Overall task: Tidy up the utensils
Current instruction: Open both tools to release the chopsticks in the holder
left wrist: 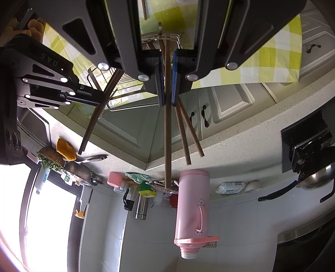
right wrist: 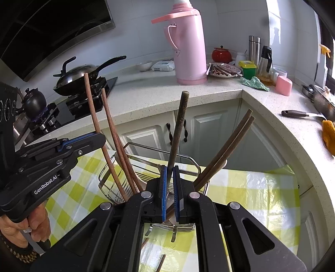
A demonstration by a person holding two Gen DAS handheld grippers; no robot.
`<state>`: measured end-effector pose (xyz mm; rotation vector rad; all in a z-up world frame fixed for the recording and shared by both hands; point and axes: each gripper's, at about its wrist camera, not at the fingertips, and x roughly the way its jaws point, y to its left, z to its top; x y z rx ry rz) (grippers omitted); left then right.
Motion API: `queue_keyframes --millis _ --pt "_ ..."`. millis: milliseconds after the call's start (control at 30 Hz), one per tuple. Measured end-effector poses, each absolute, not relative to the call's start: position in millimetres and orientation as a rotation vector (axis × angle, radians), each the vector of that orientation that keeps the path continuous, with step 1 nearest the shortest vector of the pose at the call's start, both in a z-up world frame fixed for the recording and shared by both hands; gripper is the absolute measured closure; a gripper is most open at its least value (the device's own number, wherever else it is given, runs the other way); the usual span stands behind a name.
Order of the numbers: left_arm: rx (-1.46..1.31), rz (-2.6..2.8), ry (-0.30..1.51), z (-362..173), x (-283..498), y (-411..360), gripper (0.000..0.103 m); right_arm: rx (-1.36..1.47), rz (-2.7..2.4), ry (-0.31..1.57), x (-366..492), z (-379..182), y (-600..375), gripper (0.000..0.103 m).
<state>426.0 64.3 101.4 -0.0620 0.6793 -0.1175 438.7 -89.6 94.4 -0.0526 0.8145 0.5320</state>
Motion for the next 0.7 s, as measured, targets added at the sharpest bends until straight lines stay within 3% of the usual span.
queue_keyframes --millis 567,600,667,700 --pt "-0.05 -0.114 0.685 97 430 56 0.096 -0.071 0.469 0.816 450 85 -94 0.093" --pt "-0.058 -0.114 0.687 97 431 56 0.09 -0.068 0.465 0.82 451 85 -95 0.086" --pt "-0.06 -0.112 0.687 97 431 57 0.084 -0.065 0.451 0.803 452 86 -97 0.059" --pt "-0.057 -0.109 0.685 98 432 57 0.084 -0.069 0.442 0.784 451 88 -97 0.037"
